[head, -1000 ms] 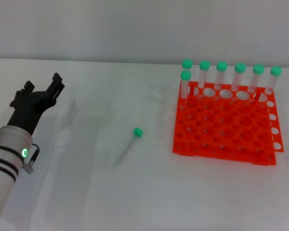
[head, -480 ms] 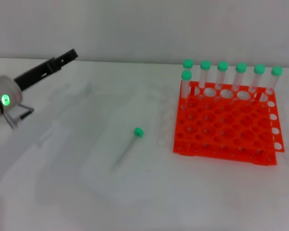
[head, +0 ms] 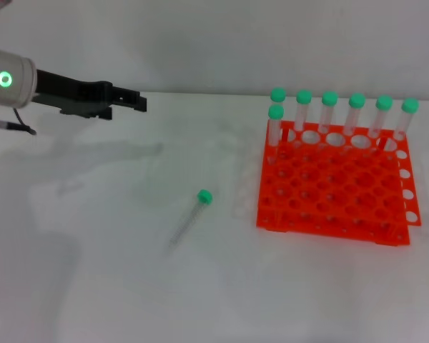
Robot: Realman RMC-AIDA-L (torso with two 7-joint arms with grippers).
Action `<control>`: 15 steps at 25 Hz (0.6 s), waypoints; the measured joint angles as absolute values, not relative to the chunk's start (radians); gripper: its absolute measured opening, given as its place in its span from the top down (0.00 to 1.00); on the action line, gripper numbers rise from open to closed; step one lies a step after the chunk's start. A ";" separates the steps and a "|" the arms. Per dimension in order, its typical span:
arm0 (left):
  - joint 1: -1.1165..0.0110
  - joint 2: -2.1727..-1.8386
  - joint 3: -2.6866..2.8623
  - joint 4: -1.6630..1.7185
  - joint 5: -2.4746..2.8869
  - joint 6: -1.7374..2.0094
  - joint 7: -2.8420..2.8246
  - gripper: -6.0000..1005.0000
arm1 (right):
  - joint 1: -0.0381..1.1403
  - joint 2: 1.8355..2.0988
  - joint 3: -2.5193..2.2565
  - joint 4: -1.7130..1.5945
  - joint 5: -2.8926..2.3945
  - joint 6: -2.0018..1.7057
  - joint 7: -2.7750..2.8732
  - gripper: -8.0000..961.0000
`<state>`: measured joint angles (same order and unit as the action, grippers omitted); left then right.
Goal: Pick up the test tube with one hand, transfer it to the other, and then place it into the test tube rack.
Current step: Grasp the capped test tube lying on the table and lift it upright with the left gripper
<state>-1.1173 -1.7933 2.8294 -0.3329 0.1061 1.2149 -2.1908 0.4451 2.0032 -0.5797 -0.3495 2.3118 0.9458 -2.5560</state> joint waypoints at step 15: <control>-1.465 -1.943 2.848 -0.407 0.707 1.368 -2.553 0.17 | 0.436 2.003 -0.569 -0.347 2.312 0.946 -2.557 0.12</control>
